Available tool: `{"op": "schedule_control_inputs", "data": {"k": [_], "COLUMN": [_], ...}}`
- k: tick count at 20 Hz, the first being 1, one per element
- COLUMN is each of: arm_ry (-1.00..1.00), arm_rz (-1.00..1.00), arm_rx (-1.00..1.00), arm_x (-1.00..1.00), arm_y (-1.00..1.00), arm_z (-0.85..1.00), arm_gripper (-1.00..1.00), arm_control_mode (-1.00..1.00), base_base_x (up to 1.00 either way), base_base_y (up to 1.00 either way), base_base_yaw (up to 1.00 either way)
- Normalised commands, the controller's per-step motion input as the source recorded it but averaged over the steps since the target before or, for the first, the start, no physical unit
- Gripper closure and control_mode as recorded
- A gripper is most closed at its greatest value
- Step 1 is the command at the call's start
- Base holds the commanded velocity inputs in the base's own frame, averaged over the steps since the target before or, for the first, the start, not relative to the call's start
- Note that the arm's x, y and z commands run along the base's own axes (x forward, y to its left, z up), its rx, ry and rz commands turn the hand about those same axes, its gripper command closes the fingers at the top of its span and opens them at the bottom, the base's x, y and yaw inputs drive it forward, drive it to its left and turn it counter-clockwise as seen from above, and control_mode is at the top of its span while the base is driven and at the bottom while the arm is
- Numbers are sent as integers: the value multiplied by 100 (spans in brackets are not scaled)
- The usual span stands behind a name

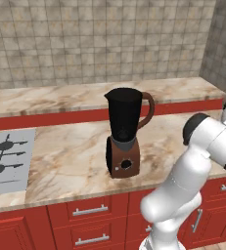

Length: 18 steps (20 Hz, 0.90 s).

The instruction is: Close the lid blender by securely placing the lid on top.

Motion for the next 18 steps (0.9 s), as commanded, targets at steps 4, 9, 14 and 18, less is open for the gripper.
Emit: {"op": "schedule_control_inputs", "data": {"k": [4,9,14,18], "arm_ry": [5,0,-1,3], "arm_rz": [-9,-3,0,0], "arm_rx": [0,0,0,0], "arm_x": [1,12,15,24], "arm_y": [-56,-24,-1,0], "arm_z": [-3,-16,-26,-3], "arm_gripper": [-100,-100,-100,-100], "arm_control_mode": [-100,-100,-100,-100], "base_base_x": [0,0,0,0], "base_base_y": [0,0,0,0], "base_base_yaw": [0,0,0,0]}}
